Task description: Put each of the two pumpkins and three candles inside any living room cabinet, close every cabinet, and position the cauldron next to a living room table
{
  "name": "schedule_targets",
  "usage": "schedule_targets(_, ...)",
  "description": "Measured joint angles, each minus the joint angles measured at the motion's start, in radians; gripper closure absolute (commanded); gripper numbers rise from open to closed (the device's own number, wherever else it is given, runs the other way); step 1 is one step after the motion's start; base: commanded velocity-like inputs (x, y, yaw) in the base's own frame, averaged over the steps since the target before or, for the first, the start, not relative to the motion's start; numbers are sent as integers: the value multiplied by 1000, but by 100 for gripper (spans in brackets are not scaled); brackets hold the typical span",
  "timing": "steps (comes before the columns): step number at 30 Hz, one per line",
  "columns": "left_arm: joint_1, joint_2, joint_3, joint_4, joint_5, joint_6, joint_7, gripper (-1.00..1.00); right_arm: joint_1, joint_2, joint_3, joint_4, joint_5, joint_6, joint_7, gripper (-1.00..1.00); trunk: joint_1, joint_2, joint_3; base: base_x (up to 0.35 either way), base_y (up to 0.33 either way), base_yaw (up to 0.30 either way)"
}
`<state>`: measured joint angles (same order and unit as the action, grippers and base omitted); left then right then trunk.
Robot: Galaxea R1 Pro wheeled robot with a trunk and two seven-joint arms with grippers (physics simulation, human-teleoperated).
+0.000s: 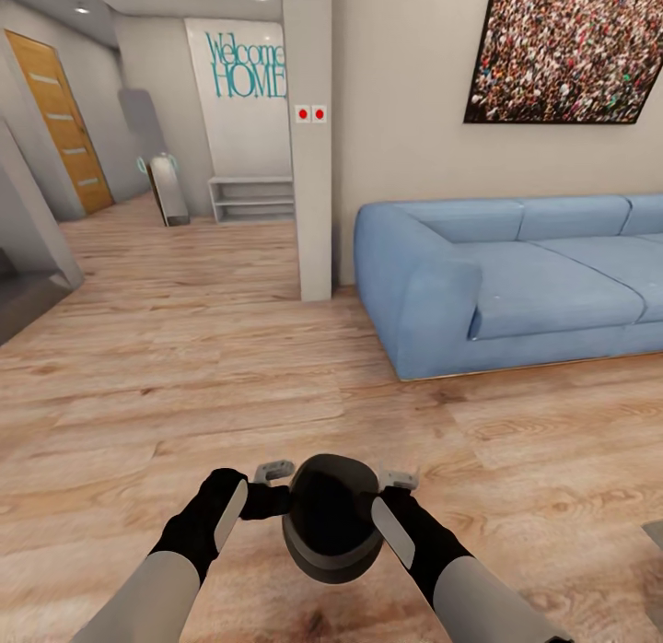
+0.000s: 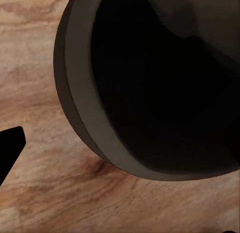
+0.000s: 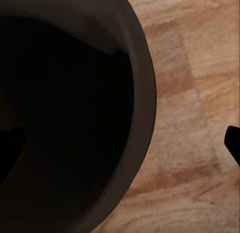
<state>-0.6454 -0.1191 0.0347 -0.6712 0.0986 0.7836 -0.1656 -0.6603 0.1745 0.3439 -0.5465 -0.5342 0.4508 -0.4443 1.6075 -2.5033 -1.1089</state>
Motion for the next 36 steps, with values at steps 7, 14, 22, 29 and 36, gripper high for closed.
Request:
schedule_targets(7,0,1,0,0,0,-1,0,-100,0,0,0,0,0,0,0,-100,3,-2,-27,0,0,0)
schedule_targets(14,0,2,0,0,0,-2,-1,-100,0,0,0,0,0,0,0,-100,6,-3,-54,0,0,0)
schedule_targets(22,0,0,0,0,1,-11,-4,-100,0,0,0,29,-1,-23,0,-100,7,-4,-58,7,0,0)
schedule_targets(29,0,0,0,0,0,-12,-3,-100,0,0,0,32,-1,-24,0,-100,6,-4,-58,217,0,0)
schedule_targets(36,0,0,0,0,0,-16,-3,-100,0,0,0,33,-1,-24,0,-100,7,-4,-58,29,0,0)
